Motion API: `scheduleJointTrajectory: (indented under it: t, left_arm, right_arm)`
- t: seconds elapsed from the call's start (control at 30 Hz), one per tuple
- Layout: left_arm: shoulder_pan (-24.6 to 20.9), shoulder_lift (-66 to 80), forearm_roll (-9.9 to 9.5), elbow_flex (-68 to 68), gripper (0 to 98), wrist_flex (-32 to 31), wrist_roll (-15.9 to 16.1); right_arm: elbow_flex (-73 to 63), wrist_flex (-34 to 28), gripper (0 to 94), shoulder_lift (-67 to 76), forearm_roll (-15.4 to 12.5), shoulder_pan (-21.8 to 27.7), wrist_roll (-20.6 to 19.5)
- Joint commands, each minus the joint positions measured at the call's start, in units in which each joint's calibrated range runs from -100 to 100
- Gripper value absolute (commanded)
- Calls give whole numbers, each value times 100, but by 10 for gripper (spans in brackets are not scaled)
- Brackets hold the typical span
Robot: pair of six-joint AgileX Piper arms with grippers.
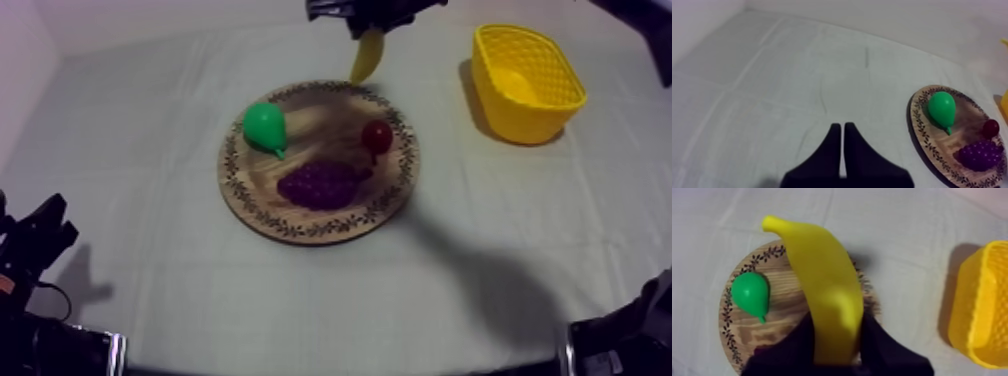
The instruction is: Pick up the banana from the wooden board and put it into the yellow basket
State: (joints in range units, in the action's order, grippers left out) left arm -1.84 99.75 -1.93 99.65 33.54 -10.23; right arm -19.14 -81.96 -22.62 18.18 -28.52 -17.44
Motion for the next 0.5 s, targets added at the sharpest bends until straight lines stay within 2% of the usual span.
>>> scheduleJointTrajectory:
  t: [0.0,0.23,0.47]
  left_arm:
    - [-1,0,0,1,0,1,-1]
    - [-1,0,0,1,0,1,-1]
    - [-1,0,0,1,0,1,-1]
  right_arm:
    - [152,18,101,330,85,87,3]
    - [533,122,99,928,340,616,87]
    - [1013,485,97,1391,501,1306,289]
